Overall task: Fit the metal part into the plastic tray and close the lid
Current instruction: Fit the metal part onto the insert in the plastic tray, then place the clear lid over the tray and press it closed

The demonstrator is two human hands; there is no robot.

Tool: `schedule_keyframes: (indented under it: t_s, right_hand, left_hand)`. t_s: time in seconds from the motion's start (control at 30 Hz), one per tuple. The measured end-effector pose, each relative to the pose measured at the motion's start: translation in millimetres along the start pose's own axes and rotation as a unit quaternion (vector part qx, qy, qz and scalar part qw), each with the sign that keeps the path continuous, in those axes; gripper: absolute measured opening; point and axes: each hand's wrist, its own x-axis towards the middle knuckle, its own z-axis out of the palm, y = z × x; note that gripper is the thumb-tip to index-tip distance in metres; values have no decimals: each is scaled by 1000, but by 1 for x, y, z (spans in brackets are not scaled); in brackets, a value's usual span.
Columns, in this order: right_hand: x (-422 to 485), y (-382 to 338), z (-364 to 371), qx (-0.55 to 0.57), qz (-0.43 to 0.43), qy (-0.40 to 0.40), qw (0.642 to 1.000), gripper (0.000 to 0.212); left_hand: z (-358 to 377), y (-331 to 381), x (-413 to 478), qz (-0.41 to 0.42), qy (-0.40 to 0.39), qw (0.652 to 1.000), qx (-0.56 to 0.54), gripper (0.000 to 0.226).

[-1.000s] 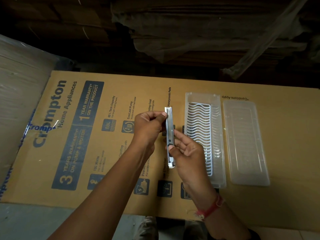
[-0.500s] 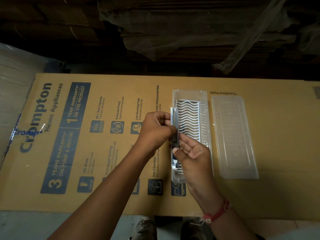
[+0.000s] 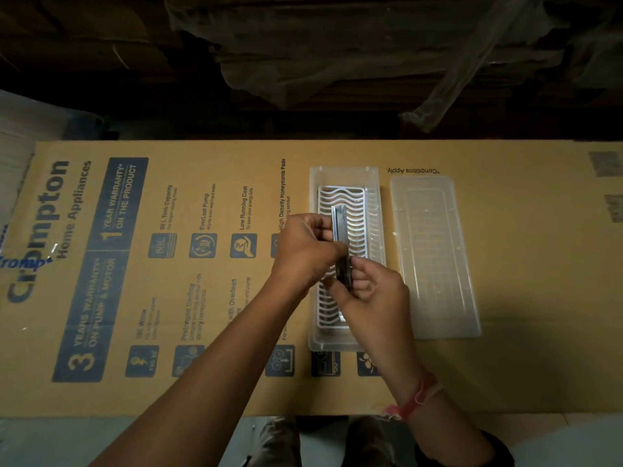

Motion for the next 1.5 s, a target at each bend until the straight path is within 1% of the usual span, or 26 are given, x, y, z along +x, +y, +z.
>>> schedule_keyframes:
  t_s: [0.03,0.1,0.13,0.17,0.23,0.3,0.33,0.37,0.4,0.43,0.53,0.67,0.77,0.83,0.9,1.0,1.03,1.1,1.13,1.23,1.33,1.4,1.5]
  right_hand:
    - [3,1,-1,-79,-21,4,997,19]
    - [9,4,-2,-219,-47,15,974,5]
    - [12,3,-1,-256,-44,15,966,5]
    - [14,1,0,-275,-33,9,961,11]
    - [21,-5,1,-288,-4,-6,958,19]
    - [27,-11,3,-290,23,-24,956,14]
    - [31,-14,4,-293,33,-35,955,9]
    - [34,-17,6,-297,36,-42,953,7]
    - [36,-18,9,-301,33,-45,952,7]
    - [39,-18,13,-301,29,-47,952,9]
    - [47,-15,22,-304,23,-51,951,15]
    - [53,-13,23,-323,23,-45,945,16]
    - [51,-16,23,-323,16,-45,945,17]
    - [46,-19,20,-324,21,-48,945,14]
    - [42,-21,7,-319,22,-21,947,7]
    - [37,-16,-30,-257,21,51,965,14]
    - [38,-11,-44,-243,18,82,966,15]
    - [43,4,-66,-257,28,132,957,25]
    - [46,15,-72,-279,45,137,949,33]
    - [56,44,-75,-347,106,98,927,57]
    - [63,62,-69,-373,149,67,913,77]
    - [66,70,-64,-381,171,64,906,85]
    - [68,75,-61,-384,180,73,903,88]
  left_hand:
    - [3,0,1,2,0,1000,9,21]
    - [8,-1,4,4,5,1000,28,26]
    - [9,0,4,6,7,999,37,28]
    - [11,1,5,7,6,999,48,30]
    - [13,3,4,14,6,997,75,31]
    - [14,4,2,42,22,994,94,24]
    - [14,4,1,62,40,993,97,26]
    - [12,4,0,78,61,991,90,34]
    - [10,2,1,90,82,989,78,41]
    - [6,0,2,98,100,988,68,43]
    - [-3,-8,7,99,136,984,53,32]
    - [-8,-14,6,99,134,985,46,27]
    - [-8,-15,8,108,140,983,60,20]
    - [-7,-15,8,115,141,980,73,15]
    - [-7,-14,7,119,141,980,80,14]
    - [-10,-13,7,118,145,979,79,14]
    - [-10,-12,8,115,146,980,77,13]
    - [-6,-10,7,117,146,980,72,13]
    - [-3,-9,6,121,144,979,73,13]
    - [6,-7,2,136,134,978,81,12]
    - [12,-7,0,137,134,977,91,11]
    - [13,-8,0,135,135,977,92,12]
    - [13,-8,-3,134,134,978,89,12]
